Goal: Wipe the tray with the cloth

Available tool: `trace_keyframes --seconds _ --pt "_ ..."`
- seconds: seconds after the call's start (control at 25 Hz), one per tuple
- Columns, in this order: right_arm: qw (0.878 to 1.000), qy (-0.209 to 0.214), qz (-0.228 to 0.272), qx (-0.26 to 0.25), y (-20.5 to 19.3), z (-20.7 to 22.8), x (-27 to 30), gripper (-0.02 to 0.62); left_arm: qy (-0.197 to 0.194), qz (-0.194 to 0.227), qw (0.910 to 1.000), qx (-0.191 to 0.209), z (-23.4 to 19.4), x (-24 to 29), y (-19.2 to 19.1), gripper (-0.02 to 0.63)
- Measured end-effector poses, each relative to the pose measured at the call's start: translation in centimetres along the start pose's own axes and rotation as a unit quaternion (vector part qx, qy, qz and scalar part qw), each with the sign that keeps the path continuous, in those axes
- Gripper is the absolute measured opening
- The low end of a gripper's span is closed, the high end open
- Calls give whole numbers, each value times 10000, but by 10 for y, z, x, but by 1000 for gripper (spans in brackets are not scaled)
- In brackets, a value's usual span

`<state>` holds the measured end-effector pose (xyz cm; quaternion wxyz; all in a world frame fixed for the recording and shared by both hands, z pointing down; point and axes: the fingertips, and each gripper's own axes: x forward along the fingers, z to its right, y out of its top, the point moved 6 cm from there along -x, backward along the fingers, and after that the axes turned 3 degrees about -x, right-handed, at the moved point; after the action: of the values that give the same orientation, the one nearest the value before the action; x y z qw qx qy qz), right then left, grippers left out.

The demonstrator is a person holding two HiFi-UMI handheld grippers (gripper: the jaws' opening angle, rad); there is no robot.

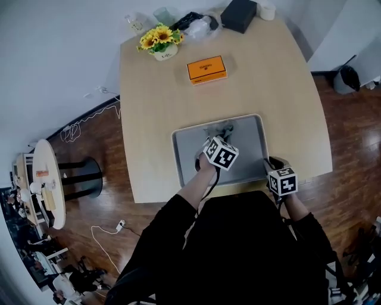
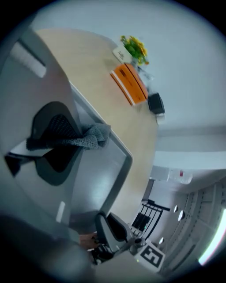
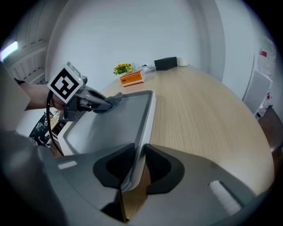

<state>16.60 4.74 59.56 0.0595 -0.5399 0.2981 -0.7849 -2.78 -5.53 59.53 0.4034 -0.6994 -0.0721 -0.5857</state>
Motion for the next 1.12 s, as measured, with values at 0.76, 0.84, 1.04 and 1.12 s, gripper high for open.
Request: trace_keyframes --seconds 0.76,0.84,1.04,1.12 --pt "9997 217 -85 -5 0 9 0 87 67 -268 9964 806 -18 -25 -50 2" --pt "9998 187 -106 -12 0 8 2 87 389 -431 9969 527 -50 -42 -85 2" --pt "9998 116 -127 -27 1 6 2 86 729 -686 9950 70 -89 -68 -133 2" --pt "9999 100 -116 0 0 5 2 86 811 -706 9942 100 -88 -68 -135 2"
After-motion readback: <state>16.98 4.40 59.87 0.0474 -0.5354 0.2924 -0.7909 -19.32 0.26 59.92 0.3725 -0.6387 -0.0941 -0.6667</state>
